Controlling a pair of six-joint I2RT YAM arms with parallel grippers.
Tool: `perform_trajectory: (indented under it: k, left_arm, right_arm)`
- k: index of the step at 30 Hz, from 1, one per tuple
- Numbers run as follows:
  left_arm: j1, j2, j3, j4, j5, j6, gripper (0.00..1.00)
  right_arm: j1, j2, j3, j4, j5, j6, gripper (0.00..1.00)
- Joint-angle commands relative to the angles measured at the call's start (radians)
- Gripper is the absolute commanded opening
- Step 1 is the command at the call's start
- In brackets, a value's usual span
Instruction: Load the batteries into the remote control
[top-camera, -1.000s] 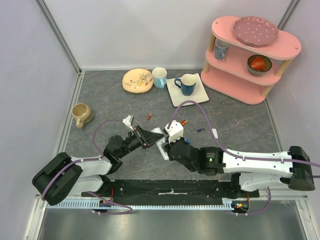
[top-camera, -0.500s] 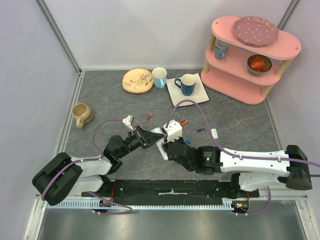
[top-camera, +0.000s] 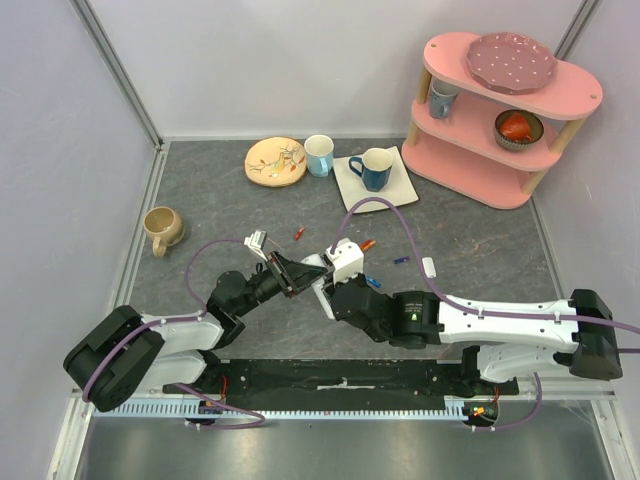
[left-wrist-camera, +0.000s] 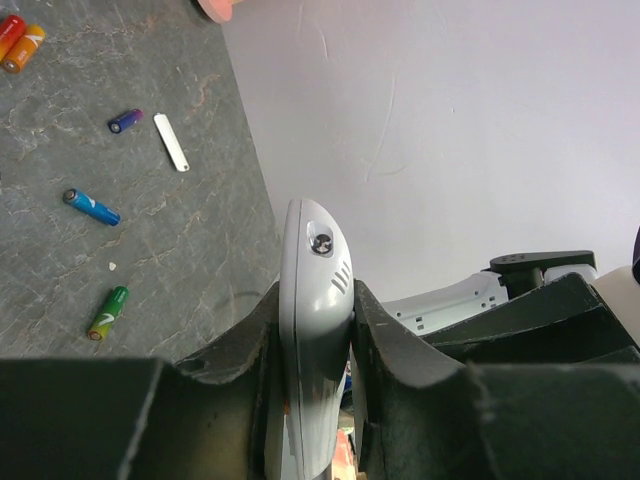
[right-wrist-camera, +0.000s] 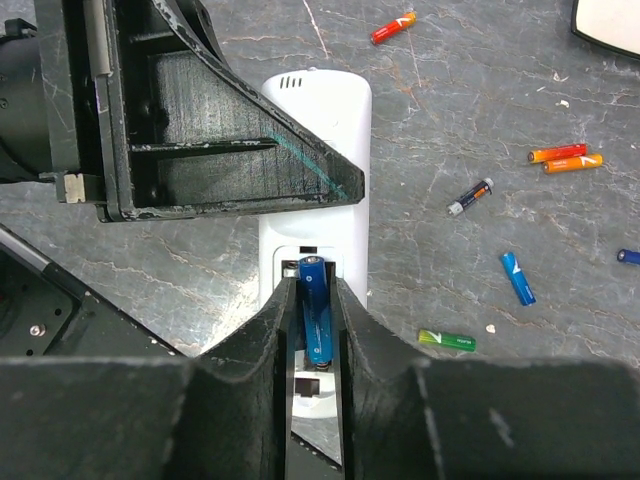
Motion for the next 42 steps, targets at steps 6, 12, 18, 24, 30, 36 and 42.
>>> perform_trajectory:
  k: [6, 12, 18, 24, 30, 36, 42]
  left_arm:
    - [-0.003, -0.010, 0.048, 0.139, -0.010, -0.019, 0.02]
    - [-0.003, -0.008, 0.045, 0.136, -0.007, -0.017, 0.02]
    - [-0.003, 0.002, 0.047, 0.133, -0.006, -0.016, 0.02]
    - [-0.003, 0.019, 0.048, 0.142, 0.001, -0.016, 0.02]
    - [-0.003, 0.030, 0.050, 0.141, 0.005, -0.014, 0.02]
    - [-0.003, 0.047, 0.048, 0.159, 0.008, -0.013, 0.02]
    - [-0.003, 0.039, 0.042, 0.188, 0.013, -0.017, 0.02]
  right_arm:
    - [0.006, 0.028, 0.065, -0.087, 0.051, 0.029, 0.32]
    - [0.006, 0.024, 0.087, -0.105, 0.073, 0.033, 0.39]
    - [0.004, 0.008, 0.110, -0.114, 0.087, 0.036, 0.47]
    - [0.003, 0.001, 0.130, -0.117, 0.099, 0.038, 0.51]
    - [0.001, -0.025, 0.168, -0.117, 0.100, 0.035, 0.54]
    - [-0.035, -0.067, 0.190, -0.143, 0.070, 0.096, 0.67]
    - [-0.225, -0.217, 0.041, -0.046, -0.175, 0.229, 0.86]
